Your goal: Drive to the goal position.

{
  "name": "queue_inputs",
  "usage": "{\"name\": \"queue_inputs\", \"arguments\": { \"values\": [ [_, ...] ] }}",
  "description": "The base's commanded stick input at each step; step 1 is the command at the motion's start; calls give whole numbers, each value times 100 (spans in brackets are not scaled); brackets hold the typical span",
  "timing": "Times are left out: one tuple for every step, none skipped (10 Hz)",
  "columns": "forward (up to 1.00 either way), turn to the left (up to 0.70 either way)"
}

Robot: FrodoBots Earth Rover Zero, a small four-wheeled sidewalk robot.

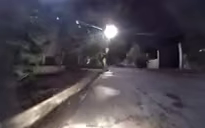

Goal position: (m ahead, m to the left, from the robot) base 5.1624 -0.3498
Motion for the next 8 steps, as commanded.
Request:
{"name": "queue_inputs", "arguments": {
  "values": [
    [50,-50],
    [50,-50],
    [50,-50],
    [50,-50],
    [50,-34],
    [50,0],
    [50,0],
    [50,0]
  ]
}}
